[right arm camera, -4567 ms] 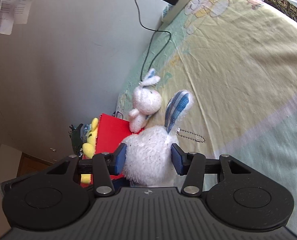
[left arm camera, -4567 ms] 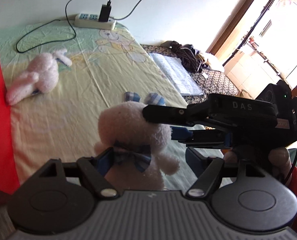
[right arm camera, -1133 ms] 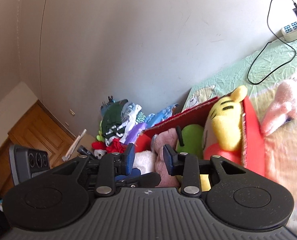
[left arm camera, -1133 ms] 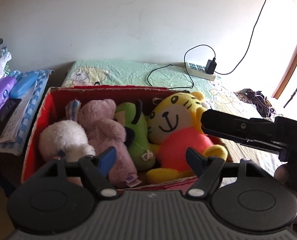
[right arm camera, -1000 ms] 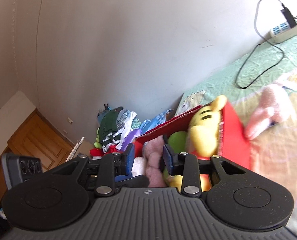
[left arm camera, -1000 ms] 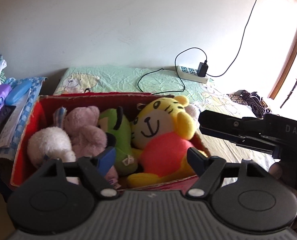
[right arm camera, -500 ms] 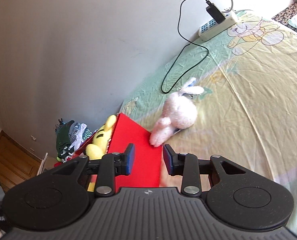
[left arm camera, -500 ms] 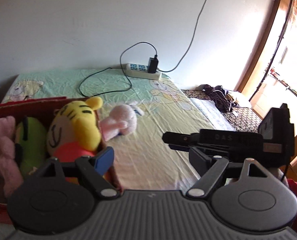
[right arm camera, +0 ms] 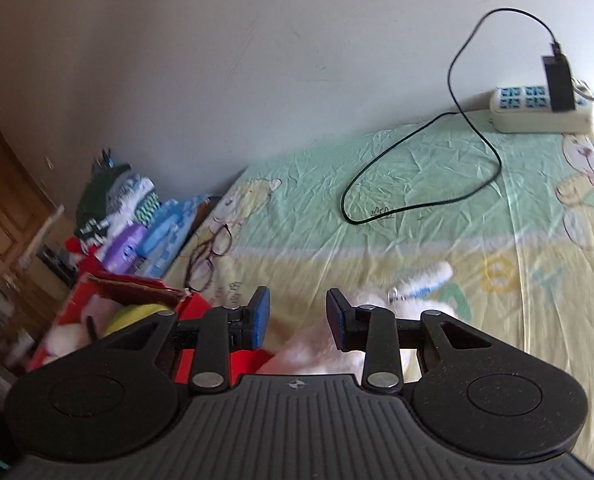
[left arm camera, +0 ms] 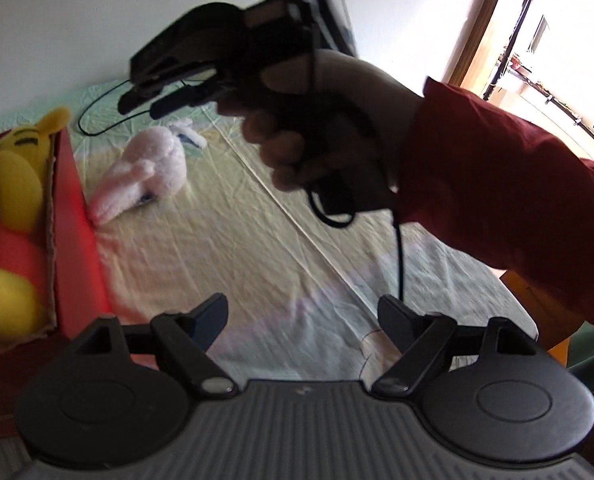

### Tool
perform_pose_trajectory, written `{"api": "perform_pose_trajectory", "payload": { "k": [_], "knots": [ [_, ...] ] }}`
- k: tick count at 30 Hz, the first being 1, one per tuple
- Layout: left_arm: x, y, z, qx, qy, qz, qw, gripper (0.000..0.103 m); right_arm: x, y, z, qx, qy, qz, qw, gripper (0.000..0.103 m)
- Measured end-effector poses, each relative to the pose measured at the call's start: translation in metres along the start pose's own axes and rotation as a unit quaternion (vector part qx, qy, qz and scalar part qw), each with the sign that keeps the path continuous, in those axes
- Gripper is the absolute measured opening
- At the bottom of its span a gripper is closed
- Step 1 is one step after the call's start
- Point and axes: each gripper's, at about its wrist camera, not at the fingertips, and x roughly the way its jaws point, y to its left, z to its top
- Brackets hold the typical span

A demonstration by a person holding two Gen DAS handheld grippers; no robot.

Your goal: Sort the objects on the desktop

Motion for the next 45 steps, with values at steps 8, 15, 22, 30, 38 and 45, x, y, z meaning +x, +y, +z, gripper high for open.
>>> {"api": "perform_pose_trajectory", "payload": {
  "k": [8, 15, 22, 30, 38, 45],
  "knots": [
    [0.029, 0.008, -0.001, -0.045, 0.004, -0.007, 0.999, 0.088, 0.07, 0.008, 0.006, -0.106, 0.082, -0.016, 0.991, 0.034],
    [0.041, 0.009, -0.002, -0.033, 0.021, -0.018, 0.9991, 0.088, 0.012, -0.003, -0.013, -0.163, 0.129, 0.059, 0.976, 0.028],
    [0.025, 0.023, 0.022, -0.059, -0.017, -0.034, 0.9975, 0.092, -0.054, -0.042, -0.056, -0.078, 0.159, 0.089, 0.98, 0.024],
    [0.053, 0.0, 0.056, -0.016, -0.027, -0.042, 0.9986, 0.095, -0.104, -0.117, -0.107, 0.161, 0.088, 0.067, 0.981, 0.029],
    [0.056, -0.004, 0.08, 0.015, -0.074, 0.025, 0.9969, 0.097, -0.14, -0.159, -0.143, 0.334, 0.002, 0.09, 0.938, 0.03],
    [0.118, 0.035, 0.109, -0.036, -0.015, 0.089, 0.9953, 0.098, -0.141, -0.157, -0.155, 0.374, -0.03, 0.112, 0.92, 0.031]
  ]
}}
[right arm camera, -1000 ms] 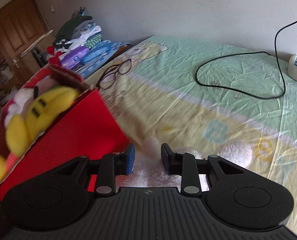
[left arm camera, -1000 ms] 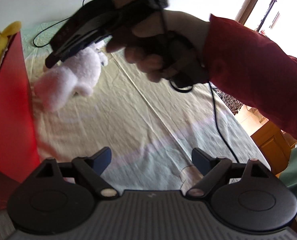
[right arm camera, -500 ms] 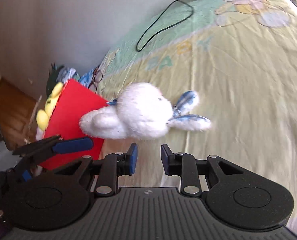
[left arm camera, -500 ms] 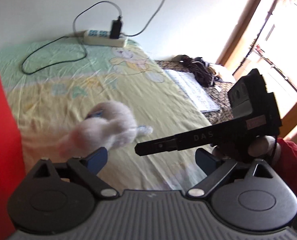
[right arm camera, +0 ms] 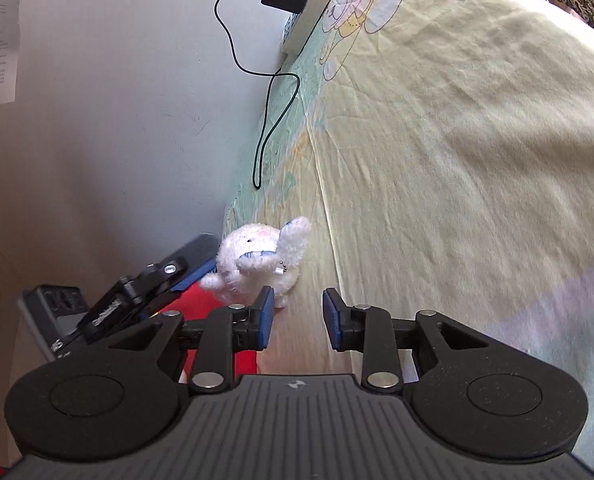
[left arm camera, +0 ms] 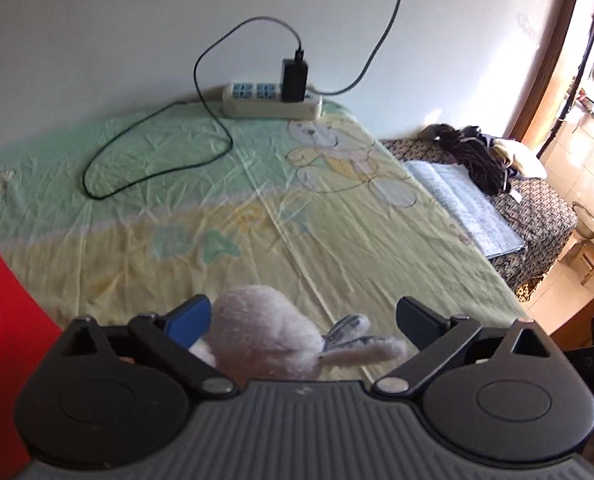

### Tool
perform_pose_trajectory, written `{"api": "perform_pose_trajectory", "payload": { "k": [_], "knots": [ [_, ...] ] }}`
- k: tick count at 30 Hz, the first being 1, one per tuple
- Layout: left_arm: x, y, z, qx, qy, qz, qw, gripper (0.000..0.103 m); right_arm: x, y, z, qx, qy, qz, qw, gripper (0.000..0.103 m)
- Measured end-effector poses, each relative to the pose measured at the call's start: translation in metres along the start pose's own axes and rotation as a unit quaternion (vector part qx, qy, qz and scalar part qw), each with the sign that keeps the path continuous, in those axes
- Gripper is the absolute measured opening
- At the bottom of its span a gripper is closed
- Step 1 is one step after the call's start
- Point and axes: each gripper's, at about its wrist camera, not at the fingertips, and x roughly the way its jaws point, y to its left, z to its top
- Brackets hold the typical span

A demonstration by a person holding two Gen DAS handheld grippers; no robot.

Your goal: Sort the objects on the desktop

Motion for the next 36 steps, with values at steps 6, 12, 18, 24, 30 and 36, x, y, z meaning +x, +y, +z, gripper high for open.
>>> {"api": "perform_pose_trajectory", "payload": {
  "k": [6, 12, 18, 24, 30, 36],
  "knots": [
    [-0.011, -0.013, -0.03, -0.01, 0.022, -0.046, 0.9986, 0.101, -0.006, -0.007, 0.001, 0.015, -0.013, 0.009, 1.0, 0.031],
    [-0.033, -0.042, -0.061, 0.018, 0.069, -0.092, 0.9933, 0.101, -0.009, -0.012, 0.009, 0.023, -0.024, 0.001, 0.999, 0.031],
    [-0.067, -0.032, -0.039, 0.052, 0.018, -0.072, 0.9959, 0.099, 0.011, 0.0, 0.001, -0.008, 0.016, -0.009, 1.0, 0.031],
    [-0.032, 0.013, -0.028, -0.045, 0.066, -0.056, 0.9952, 0.1, 0.038, 0.005, -0.011, 0.01, 0.03, 0.02, 0.999, 0.032],
    [-0.019, 0.016, -0.048, -0.05, 0.1, -0.059, 0.9919, 0.101, 0.07, 0.001, -0.011, 0.047, 0.041, 0.02, 0.998, 0.036],
    [-0.04, 0.014, -0.06, -0.067, 0.098, -0.079, 0.9898, 0.101, 0.09, 0.013, -0.001, 0.036, 0.053, 0.043, 0.997, 0.037]
  ]
}}
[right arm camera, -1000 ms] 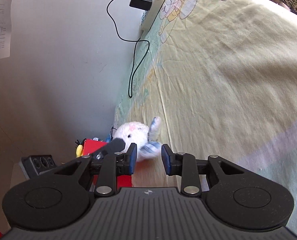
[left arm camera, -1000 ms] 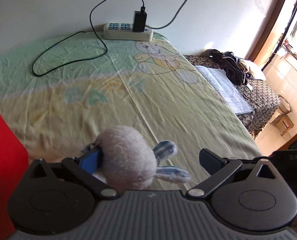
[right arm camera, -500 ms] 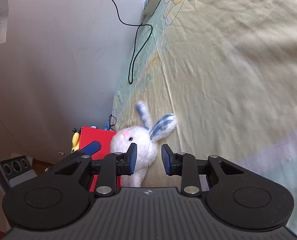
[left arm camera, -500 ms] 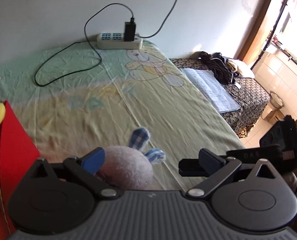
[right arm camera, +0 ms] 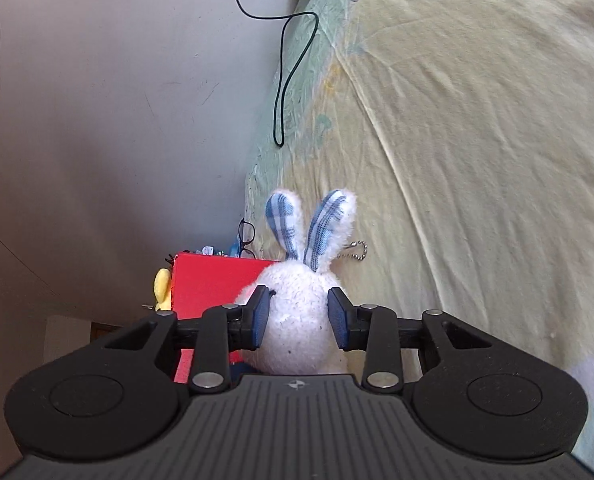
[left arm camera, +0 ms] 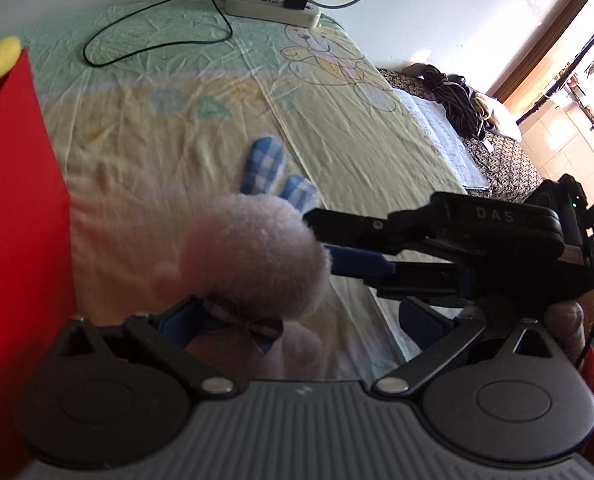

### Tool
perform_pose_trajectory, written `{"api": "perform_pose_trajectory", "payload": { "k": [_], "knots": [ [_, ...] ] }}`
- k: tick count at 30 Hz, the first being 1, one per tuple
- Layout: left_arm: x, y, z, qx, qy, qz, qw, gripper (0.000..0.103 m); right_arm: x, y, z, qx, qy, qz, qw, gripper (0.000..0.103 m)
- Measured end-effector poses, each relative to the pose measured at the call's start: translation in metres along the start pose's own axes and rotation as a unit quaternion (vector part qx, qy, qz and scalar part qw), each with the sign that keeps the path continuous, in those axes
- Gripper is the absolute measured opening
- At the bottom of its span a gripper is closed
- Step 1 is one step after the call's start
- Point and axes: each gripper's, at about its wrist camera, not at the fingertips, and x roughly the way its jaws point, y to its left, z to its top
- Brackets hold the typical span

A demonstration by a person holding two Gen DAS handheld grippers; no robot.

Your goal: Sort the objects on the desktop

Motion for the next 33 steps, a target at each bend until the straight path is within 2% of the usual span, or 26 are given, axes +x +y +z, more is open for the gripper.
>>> {"api": "perform_pose_trajectory", "payload": {
  "k": [2, 6, 7, 11, 14, 17, 20, 24, 28, 33],
  "knots": [
    [-0.006, 0.0, -0.005, -0.013, -0.001, -0.013, 0.9998, 0.101, 0.007, 0.004, 0.003, -0.012, 0.018, 0.002, 1.0, 0.042],
    [-0.005, 0.01, -0.008, -0.036, -0.014, 0.029, 0.9988, 0.101, 0.01, 0.01, 0.006, -0.035, 0.039, -0.008, 0.999, 0.044],
    [-0.004, 0.012, -0.009, -0.041, -0.017, 0.039, 0.9983, 0.098, 0.008, 0.011, 0.003, -0.041, 0.043, -0.004, 0.998, 0.048],
    [0.003, 0.003, -0.015, 0.006, -0.031, 0.079, 0.9964, 0.097, 0.002, 0.011, -0.01, -0.051, 0.064, 0.017, 0.997, 0.059],
    [0.008, 0.0, -0.016, 0.027, -0.036, 0.071, 0.9964, 0.096, 0.008, 0.014, -0.022, -0.066, 0.057, -0.017, 0.996, 0.056],
    [0.011, 0.004, -0.012, 0.021, -0.043, 0.069, 0.9965, 0.093, 0.015, 0.021, -0.027, -0.089, 0.037, -0.029, 0.995, 0.057],
    [0.01, 0.005, -0.012, 0.009, -0.047, 0.068, 0.9965, 0.09, 0.017, 0.021, -0.027, -0.088, 0.028, -0.036, 0.995, 0.049],
    [0.006, -0.006, -0.019, 0.027, -0.047, 0.073, 0.9958, 0.085, 0.013, 0.022, -0.03, -0.09, 0.022, -0.039, 0.995, 0.045],
    [0.003, -0.016, -0.029, 0.025, -0.038, 0.056, 0.9974, 0.085, -0.005, 0.025, -0.04, -0.091, 0.018, -0.051, 0.994, 0.045],
    [-0.006, -0.035, -0.046, 0.05, -0.029, 0.04, 0.9975, 0.085, -0.027, 0.034, -0.055, -0.097, 0.02, -0.071, 0.993, 0.045]
  ]
}}
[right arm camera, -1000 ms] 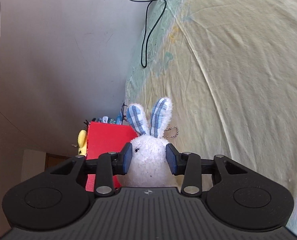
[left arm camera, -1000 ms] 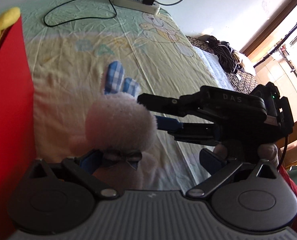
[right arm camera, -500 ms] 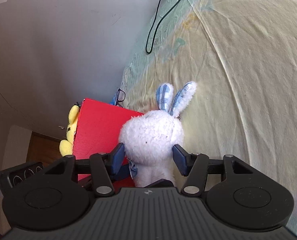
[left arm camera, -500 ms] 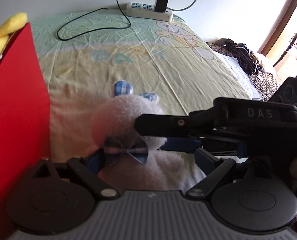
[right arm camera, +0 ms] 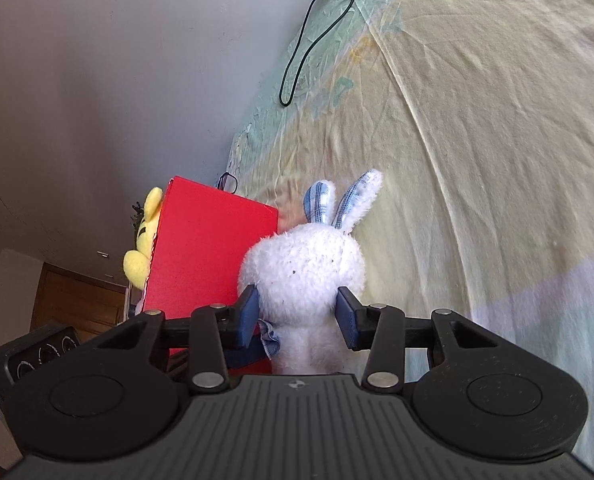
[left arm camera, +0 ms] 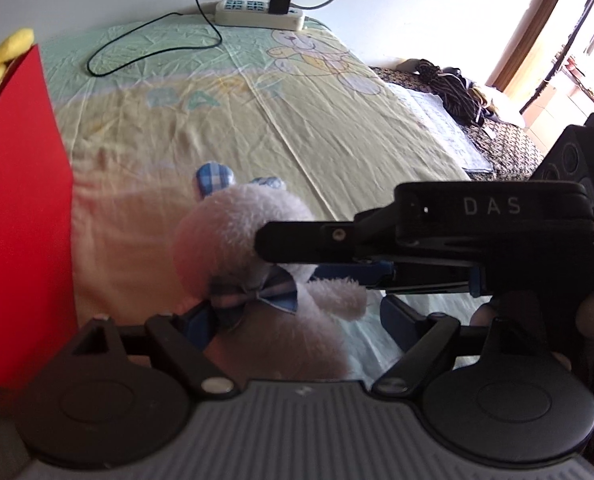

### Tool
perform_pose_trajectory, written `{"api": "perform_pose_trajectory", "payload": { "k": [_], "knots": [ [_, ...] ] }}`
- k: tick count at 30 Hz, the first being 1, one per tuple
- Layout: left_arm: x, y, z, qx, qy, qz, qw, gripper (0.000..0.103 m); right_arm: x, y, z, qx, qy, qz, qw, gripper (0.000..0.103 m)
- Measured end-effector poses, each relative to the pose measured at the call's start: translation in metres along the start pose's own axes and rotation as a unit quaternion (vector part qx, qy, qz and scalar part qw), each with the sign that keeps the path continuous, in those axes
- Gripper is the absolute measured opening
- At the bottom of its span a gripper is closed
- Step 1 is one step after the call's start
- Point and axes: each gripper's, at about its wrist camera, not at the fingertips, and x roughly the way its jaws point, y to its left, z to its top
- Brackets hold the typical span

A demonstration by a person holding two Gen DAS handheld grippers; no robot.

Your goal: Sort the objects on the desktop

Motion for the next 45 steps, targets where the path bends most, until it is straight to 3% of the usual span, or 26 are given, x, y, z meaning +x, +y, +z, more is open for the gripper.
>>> {"api": "perform_pose_trajectory", "payload": {
  "k": [6, 14, 19, 26, 36, 41, 45],
  "knots": [
    [-0.031, -0.017, 0.0, 0.032, -0.027, -0.028, 0.9987, 0.085, -0.034, 0.023, -0.015, -0.008, -0.039, 0.004, 0.999, 0.045],
    [-0.106, -0.014, 0.014, 0.07, -0.138, -0.042, 0.9871, 0.086, -0.06, 0.089, -0.031, -0.07, -0.126, 0.048, 0.988, 0.045],
    [-0.152, 0.011, 0.009, 0.088, -0.187, -0.032, 0.9779, 0.086, -0.046, 0.135, -0.047, -0.114, -0.162, 0.064, 0.978, 0.045],
    [-0.201, 0.074, -0.002, 0.071, -0.222, -0.014, 0.9723, 0.086, 0.01, 0.192, -0.069, -0.167, -0.161, 0.072, 0.97, 0.045],
    [-0.22, 0.156, -0.017, 0.066, -0.215, -0.006, 0.9743, 0.087, 0.086, 0.224, -0.095, -0.187, -0.169, 0.051, 0.966, 0.045],
    [-0.201, 0.186, -0.022, 0.058, -0.175, -0.034, 0.9823, 0.086, 0.111, 0.224, -0.102, -0.195, -0.171, -0.013, 0.966, 0.044],
    [-0.189, 0.191, -0.025, 0.083, -0.16, -0.022, 0.9833, 0.085, 0.126, 0.224, -0.104, -0.194, -0.168, -0.082, 0.963, 0.035]
  ]
}}
